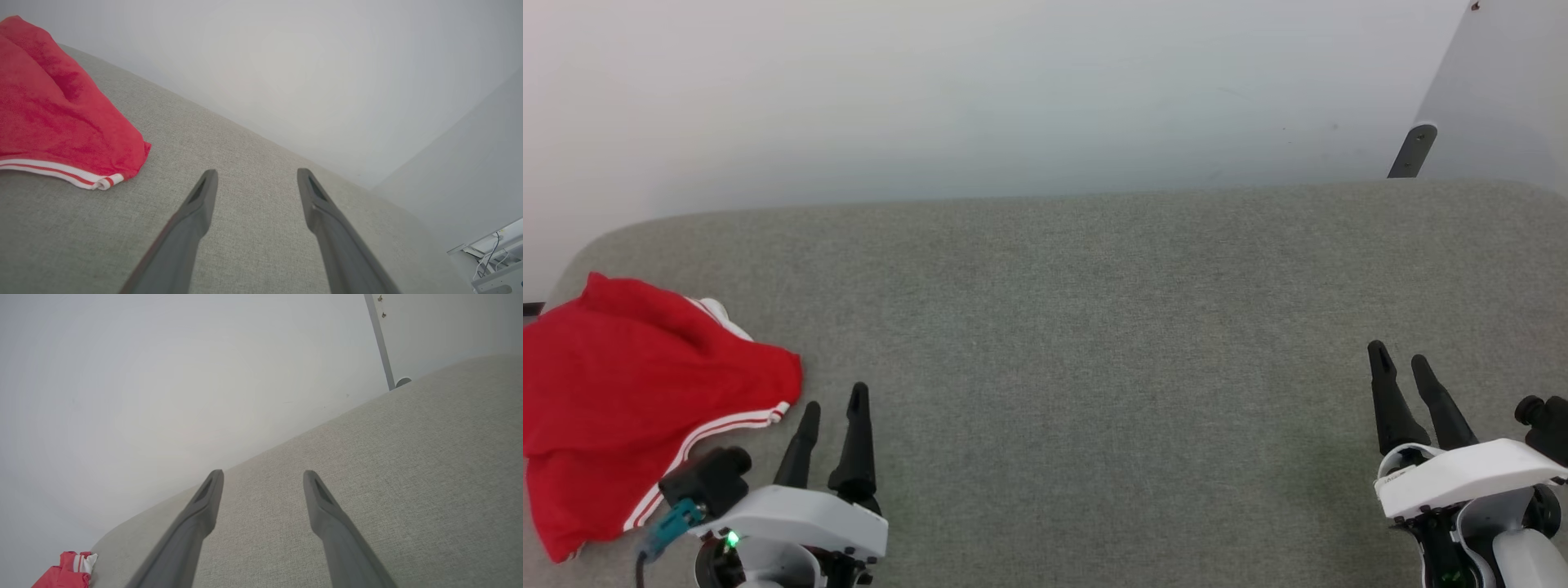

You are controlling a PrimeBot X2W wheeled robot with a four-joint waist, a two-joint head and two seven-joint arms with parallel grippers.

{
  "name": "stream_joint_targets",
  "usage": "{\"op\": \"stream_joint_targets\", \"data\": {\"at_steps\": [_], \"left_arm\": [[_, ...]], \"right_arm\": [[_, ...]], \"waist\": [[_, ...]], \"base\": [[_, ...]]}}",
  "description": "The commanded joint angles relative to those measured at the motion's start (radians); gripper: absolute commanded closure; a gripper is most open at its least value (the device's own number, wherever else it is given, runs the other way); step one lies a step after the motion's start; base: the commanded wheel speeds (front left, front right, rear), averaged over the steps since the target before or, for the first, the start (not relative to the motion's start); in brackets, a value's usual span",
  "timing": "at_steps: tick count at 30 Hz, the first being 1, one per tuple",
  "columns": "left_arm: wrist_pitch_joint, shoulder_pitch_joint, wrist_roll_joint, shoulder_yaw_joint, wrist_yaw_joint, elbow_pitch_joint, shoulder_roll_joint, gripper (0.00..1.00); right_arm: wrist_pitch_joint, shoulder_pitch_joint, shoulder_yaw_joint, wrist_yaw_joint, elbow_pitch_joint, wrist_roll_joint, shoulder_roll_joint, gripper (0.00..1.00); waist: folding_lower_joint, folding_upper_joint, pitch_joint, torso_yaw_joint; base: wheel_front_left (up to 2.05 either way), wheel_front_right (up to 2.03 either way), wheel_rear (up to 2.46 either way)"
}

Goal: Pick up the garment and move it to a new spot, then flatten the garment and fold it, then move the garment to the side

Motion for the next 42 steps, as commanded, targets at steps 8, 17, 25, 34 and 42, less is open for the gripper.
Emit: {"op": "stream_joint_targets", "data": {"at_steps": [8, 17, 25, 34, 42], "left_arm": [[-0.03, -0.019, 0.12, -0.023, 0.018, -0.019, 0.017, 0.0], [-0.054, -0.012, 0.21, -0.028, 0.042, -0.026, 0.021, 0.0], [-0.074, -0.001, 0.283, -0.033, 0.052, -0.029, 0.023, 0.0], [-0.094, 0.005, 0.35, -0.03, 0.04, -0.009, 0.026, 0.0], [-0.111, 0.01, 0.415, -0.024, 0.044, -0.004, 0.027, 0.0]], "right_arm": [[-0.031, -0.034, 0.0, 0.001, -0.008, -0.13, -0.01, 0.0], [-0.054, -0.038, -0.005, 0.001, -0.007, -0.227, -0.014, 0.0], [-0.073, -0.045, -0.013, 0.001, -0.005, -0.307, -0.009, 0.0], [-0.095, -0.052, -0.02, 0.001, 0.006, -0.374, -0.001, 0.0], [-0.112, -0.06, -0.035, 0.001, 0.029, -0.422, 0.005, 0.0]], "waist": [[0.0, 0.0, 0.001, -0.006], [0.0, 0.0, 0.003, -0.012], [0.0, 0.0, 0.006, -0.016], [0.0, 0.0, 0.009, -0.019], [0.0, 0.0, 0.01, -0.023]], "base": [[0.0, 0.0, 0.0], [0.0, 0.0, 0.0], [0.0, 0.0, 0.0], [0.0, 0.0, 0.0], [0.0, 0.0, 0.0]]}}
